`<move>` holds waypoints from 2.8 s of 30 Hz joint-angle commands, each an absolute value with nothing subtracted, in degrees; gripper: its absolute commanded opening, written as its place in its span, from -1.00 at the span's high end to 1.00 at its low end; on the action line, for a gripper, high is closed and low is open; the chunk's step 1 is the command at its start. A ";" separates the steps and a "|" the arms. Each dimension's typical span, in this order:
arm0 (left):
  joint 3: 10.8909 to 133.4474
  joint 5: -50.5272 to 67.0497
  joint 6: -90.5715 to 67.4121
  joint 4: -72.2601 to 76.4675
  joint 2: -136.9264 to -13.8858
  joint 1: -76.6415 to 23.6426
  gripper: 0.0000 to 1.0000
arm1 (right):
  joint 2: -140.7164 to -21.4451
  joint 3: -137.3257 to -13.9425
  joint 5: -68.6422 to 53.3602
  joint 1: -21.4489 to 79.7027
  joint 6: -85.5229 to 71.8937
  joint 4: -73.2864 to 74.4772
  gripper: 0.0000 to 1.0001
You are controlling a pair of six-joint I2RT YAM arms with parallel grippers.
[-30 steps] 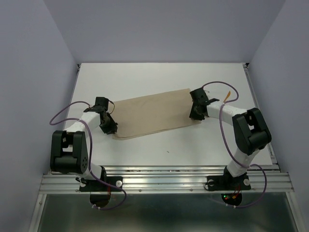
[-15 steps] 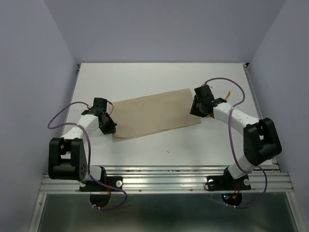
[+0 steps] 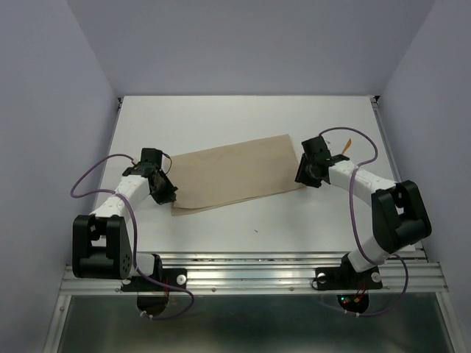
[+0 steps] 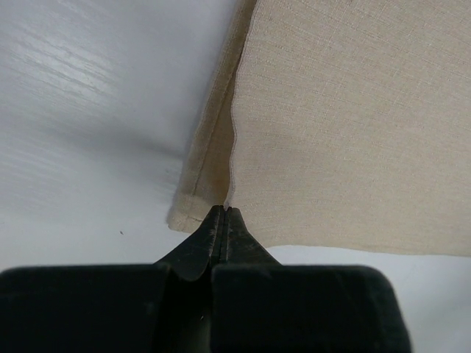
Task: Fold the napkin into a case and place the utensils inside
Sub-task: Smooth out the rectangle-folded napkin at the center of the board.
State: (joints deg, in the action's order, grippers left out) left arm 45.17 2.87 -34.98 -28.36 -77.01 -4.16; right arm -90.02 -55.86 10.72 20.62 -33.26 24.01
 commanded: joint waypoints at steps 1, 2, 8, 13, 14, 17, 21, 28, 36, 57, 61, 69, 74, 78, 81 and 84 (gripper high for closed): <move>46.06 3.78 -35.16 -28.74 -76.20 -4.48 1.00 | -89.65 -53.62 10.11 19.07 -33.93 23.91 0.12; 45.62 3.87 -35.16 -28.65 -76.38 -4.48 1.00 | -89.65 -53.27 10.11 18.55 -34.10 23.56 0.12; 45.26 3.87 -34.89 -28.48 -75.85 -4.48 1.00 | -89.47 -51.50 6.16 14.60 -34.98 19.96 0.12; 45.44 3.96 -34.72 -28.48 -75.76 -4.48 1.00 | -92.11 -52.82 5.45 14.59 -34.19 19.07 0.14; 45.35 3.96 -34.72 -28.48 -75.85 -4.48 1.00 | -92.63 -53.00 5.36 14.59 -34.36 18.64 0.18; 45.35 4.04 -34.72 -28.39 -75.85 -4.48 1.00 | -93.25 -53.17 5.27 14.59 -34.80 18.02 0.30; 45.53 4.13 -34.80 -28.30 -75.94 -4.48 1.00 | -94.22 -53.35 5.27 14.59 -34.98 18.02 0.40; 45.53 4.04 -34.63 -28.13 -76.29 -4.48 1.00 | -91.76 -52.38 7.29 14.59 -35.42 17.84 0.53; 45.88 4.22 -34.45 -28.04 -76.55 -4.48 1.00 | -89.74 -53.70 8.09 14.59 -34.37 18.19 0.73; 50.27 4.31 -33.22 -30.58 -76.38 -4.39 1.00 | -90.62 -60.46 5.28 14.59 -32.78 18.37 0.99; 53.26 4.39 -32.61 -32.87 -75.67 -4.22 1.00 | -90.62 -62.66 3.35 14.59 -32.70 18.54 0.99; 53.53 4.83 -32.61 -33.93 -74.62 -3.52 1.00 | -90.00 -61.00 2.11 14.59 -32.34 18.63 0.99; 48.18 4.57 -33.31 -31.82 -74.70 -3.25 1.00 | -90.88 -56.27 2.46 15.12 -32.43 17.32 0.99; 45.88 4.31 -33.84 -29.62 -75.67 -2.99 1.00 | -91.75 -54.15 2.37 15.12 -32.61 16.44 0.99; 45.26 4.04 -33.75 -29.18 -76.46 -2.90 1.00 | -92.28 -53.53 2.64 15.12 -32.61 16.08 0.99; 45.09 3.87 -33.58 -28.65 -76.99 -2.81 1.00 | -92.37 -53.61 3.25 15.12 -32.61 16.17 0.99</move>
State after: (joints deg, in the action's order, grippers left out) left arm 45.56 4.47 -33.69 -30.20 -76.55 -3.25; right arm -92.42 -53.52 2.74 14.70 -33.15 18.74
